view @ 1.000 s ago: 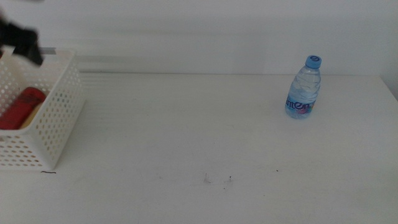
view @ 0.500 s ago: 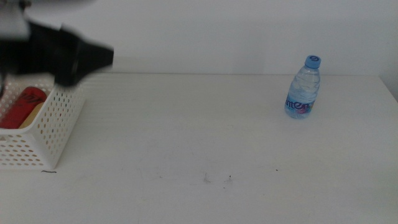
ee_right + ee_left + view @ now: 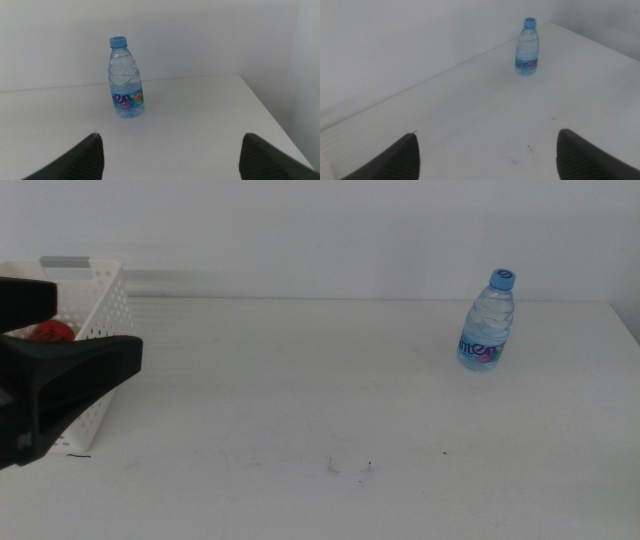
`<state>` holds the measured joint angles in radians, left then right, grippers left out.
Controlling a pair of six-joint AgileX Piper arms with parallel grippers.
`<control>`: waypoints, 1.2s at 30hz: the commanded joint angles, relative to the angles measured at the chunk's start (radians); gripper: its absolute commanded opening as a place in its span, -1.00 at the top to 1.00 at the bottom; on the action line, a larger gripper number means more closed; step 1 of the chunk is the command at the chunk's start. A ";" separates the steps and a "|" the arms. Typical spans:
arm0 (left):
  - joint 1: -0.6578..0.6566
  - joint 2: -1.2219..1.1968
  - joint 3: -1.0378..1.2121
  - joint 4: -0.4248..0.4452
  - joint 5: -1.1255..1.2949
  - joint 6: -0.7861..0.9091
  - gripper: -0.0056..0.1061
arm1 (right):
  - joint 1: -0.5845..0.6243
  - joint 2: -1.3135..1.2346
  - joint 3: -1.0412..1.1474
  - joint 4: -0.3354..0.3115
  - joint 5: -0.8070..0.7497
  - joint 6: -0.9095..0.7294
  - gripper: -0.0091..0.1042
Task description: Use arms to grab the bottles and put them into the dustbin to the left of the table.
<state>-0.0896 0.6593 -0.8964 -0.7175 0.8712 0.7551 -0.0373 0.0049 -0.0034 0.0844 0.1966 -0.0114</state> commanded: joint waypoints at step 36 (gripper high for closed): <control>-0.007 -0.009 0.004 0.003 -0.054 -0.012 -0.78 | -0.002 1.301 -0.190 -0.092 -1.319 0.225 -0.73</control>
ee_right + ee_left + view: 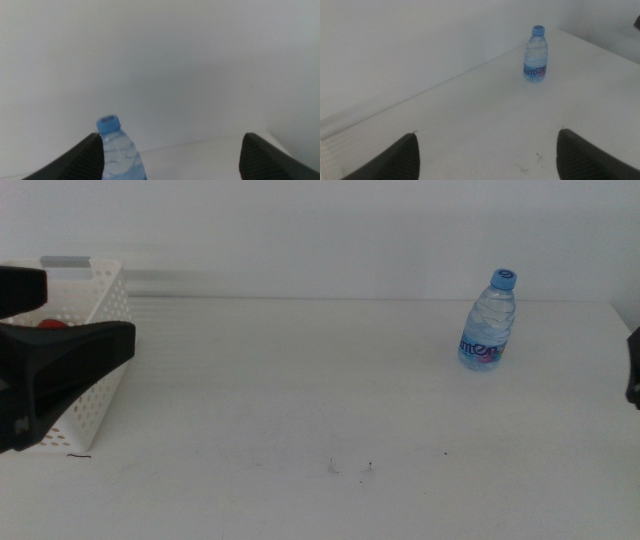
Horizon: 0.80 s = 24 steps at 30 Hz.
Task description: Use arms to grab the bottles and put them into the dustbin to the left of the table.
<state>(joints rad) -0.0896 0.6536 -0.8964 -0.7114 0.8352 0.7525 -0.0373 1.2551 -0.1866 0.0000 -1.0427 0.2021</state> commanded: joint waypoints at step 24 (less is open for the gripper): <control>-0.007 -0.003 0.004 -0.003 -0.043 -0.010 -0.78 | 0.000 0.649 -0.532 -0.457 0.120 -0.009 -0.73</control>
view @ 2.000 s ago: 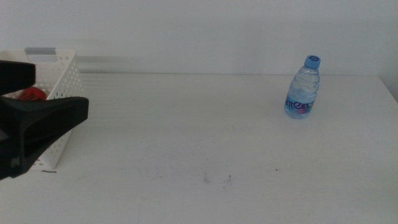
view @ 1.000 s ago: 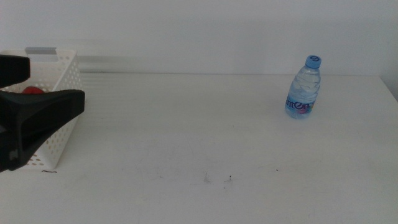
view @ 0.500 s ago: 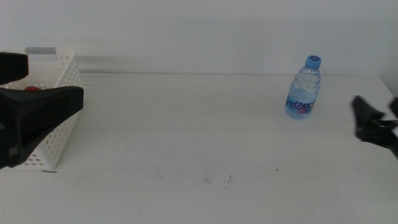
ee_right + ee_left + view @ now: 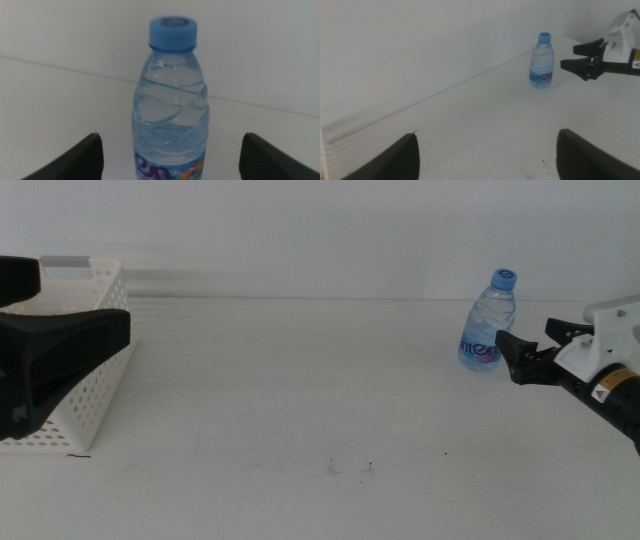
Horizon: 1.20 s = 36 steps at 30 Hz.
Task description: Use arms to grab the bottles and put them into the dustbin to the left of the table.
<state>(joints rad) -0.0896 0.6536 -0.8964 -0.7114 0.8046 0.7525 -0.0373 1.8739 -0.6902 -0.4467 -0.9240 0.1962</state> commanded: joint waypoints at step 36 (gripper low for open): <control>-0.007 -0.003 0.004 -0.003 -0.012 -0.010 -0.78 | 0.332 0.340 -0.634 -0.172 0.204 0.156 0.87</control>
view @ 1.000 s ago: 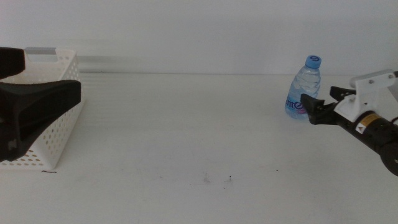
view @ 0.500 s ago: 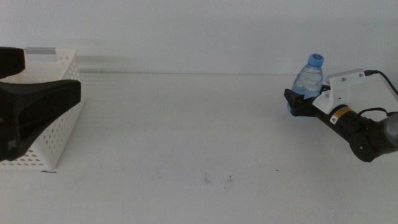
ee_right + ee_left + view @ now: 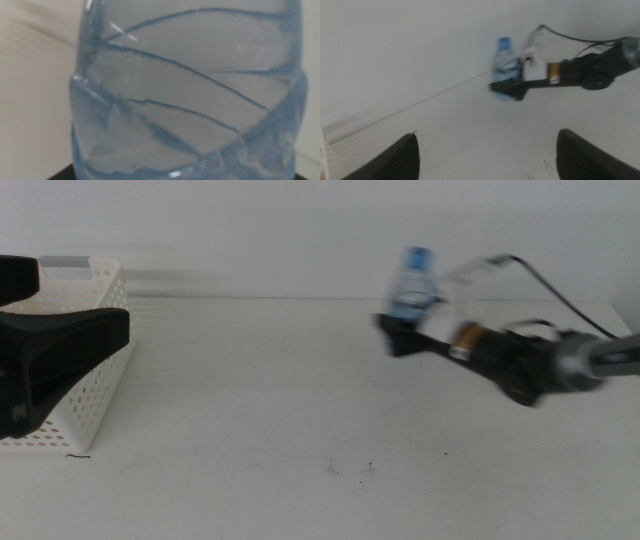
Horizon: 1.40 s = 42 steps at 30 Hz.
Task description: Use arms to grab the bottles and put them into the dustbin to the left of the table.
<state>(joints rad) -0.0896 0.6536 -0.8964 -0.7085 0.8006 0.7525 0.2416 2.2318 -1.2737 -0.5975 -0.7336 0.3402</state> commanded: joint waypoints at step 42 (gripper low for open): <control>-0.007 -0.003 0.004 -0.006 -0.010 -0.010 -0.78 | 0.375 -0.072 -0.058 0.008 0.211 0.187 -0.77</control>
<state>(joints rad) -0.0896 0.6536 -0.8964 -0.7087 0.8006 0.7525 0.6065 2.2553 -1.4376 -0.5915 -0.5063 0.5226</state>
